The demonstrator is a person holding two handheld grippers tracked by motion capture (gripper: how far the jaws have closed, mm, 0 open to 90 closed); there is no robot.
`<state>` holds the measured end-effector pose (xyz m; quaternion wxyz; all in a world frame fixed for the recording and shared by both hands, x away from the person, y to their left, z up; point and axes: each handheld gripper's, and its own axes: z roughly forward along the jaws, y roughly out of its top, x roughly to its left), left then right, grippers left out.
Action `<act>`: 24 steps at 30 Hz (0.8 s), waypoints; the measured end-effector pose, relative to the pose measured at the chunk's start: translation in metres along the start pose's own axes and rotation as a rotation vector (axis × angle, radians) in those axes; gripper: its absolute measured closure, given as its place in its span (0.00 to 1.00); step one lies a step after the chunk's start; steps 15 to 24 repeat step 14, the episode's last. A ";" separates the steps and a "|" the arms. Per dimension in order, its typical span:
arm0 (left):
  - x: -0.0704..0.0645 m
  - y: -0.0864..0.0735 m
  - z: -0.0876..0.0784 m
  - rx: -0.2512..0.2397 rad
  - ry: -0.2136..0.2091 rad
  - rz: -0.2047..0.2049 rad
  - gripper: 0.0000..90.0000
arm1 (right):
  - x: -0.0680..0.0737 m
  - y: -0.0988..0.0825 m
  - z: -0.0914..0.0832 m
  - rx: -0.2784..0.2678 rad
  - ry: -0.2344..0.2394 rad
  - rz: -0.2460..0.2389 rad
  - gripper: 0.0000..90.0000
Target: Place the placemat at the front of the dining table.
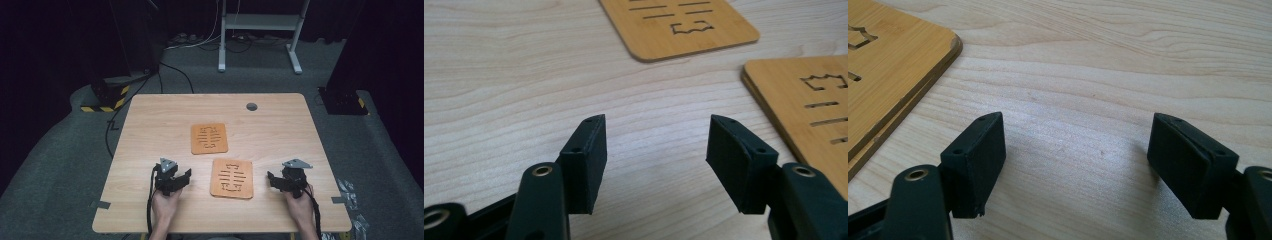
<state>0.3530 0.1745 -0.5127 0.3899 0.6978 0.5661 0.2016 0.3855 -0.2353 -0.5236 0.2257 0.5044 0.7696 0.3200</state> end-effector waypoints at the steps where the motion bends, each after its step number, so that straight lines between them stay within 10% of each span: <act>1: 0.001 0.000 0.001 0.006 0.005 0.002 0.46 | 0.000 0.000 0.000 0.000 0.000 0.000 0.26; 8: -0.006 -0.006 0.018 0.042 0.092 0.125 0.39 | 0.000 0.000 0.000 0.004 0.001 0.005 0.26; 24: -0.008 -0.006 0.018 0.045 0.090 0.121 0.36 | 0.000 0.000 0.000 -0.006 -0.004 -0.001 0.26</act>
